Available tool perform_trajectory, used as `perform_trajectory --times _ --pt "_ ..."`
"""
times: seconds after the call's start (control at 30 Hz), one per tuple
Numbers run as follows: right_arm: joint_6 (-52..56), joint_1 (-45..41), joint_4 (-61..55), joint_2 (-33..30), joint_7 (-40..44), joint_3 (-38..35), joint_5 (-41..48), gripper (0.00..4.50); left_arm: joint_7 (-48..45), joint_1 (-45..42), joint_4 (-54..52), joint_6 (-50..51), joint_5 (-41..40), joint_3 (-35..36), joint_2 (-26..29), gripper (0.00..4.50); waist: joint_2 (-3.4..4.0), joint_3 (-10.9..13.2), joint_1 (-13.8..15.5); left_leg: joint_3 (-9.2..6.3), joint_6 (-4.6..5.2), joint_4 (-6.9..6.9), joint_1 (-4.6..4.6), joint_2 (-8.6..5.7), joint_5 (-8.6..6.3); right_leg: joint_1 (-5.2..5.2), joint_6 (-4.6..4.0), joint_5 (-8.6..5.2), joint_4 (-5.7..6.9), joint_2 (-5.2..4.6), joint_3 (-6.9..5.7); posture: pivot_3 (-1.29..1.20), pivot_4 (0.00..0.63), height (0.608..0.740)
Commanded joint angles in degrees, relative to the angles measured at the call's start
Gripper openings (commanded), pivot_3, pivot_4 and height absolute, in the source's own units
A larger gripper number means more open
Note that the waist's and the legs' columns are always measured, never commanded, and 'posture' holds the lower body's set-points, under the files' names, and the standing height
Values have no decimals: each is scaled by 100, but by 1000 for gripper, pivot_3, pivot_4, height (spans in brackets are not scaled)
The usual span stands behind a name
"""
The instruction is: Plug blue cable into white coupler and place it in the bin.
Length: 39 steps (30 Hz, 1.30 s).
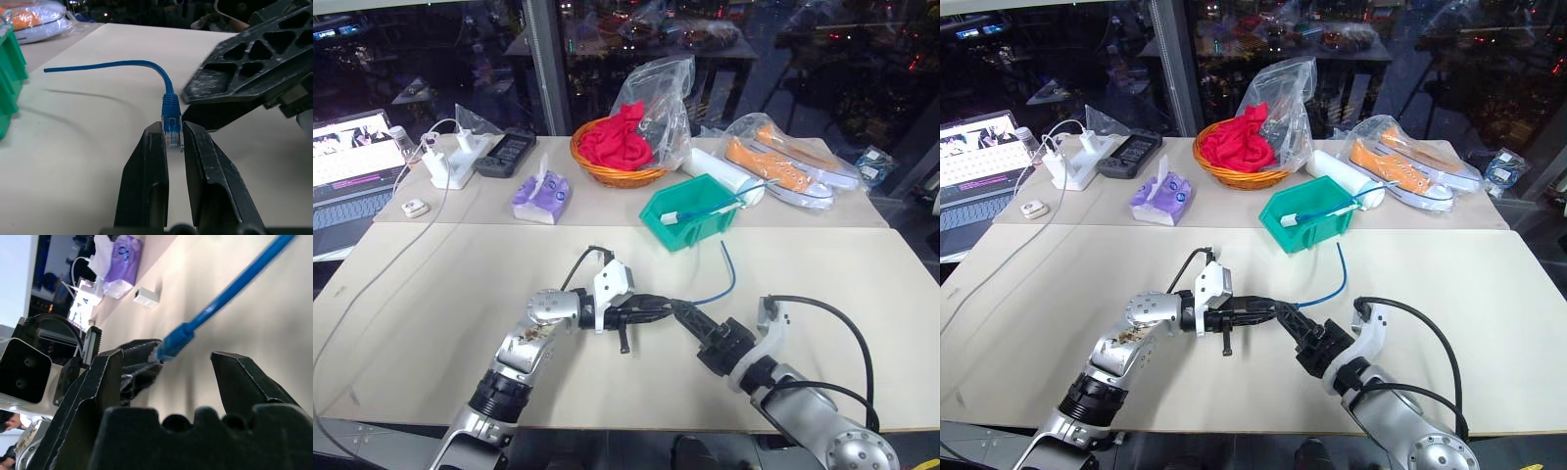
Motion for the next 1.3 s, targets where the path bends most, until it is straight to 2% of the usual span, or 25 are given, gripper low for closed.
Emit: perform_trajectory --times 0.03,0.3,0.4,0.63,0.67,1.3 --pt "-205 -19 -43 -27 9 65 186 3344 -17 -51 -246 -34 -75 -36 18 62 0 0 -3 0 0 0 0 0 0 0 0 0 0 0 0 0 150 728" --pt "-447 -5 0 -39 -32 125 275 3344 -20 -25 -303 -23 -79 -85 71 62 0 0 -5 -1 1 0 0 0 0 0 0 0 0 0 0 0 150 728" --pt "-517 12 -1 -53 -28 140 306 2698 -22 -17 -319 -9 -100 -99 93 62 0 0 -2 -1 1 0 0 0 0 0 0 0 0 0 0 0 150 728" --pt "-613 23 2 -108 3 180 331 229 -10 -38 -291 -6 -109 -108 119 62 0 0 -5 -1 1 0 0 0 0 0 -1 0 0 0 0 0 150 728" --pt "-620 28 2 -118 9 184 333 42 -6 -44 -283 -8 -111 -108 116 62 0 0 -3 -1 1 0 0 0 -1 0 -1 0 0 0 0 0 150 728" --pt "-650 14 -53 -283 106 350 399 42 30 -74 -207 -56 -94 -118 75 62 0 0 0 -1 1 0 0 0 -1 0 -2 -1 0 0 0 0 150 728"
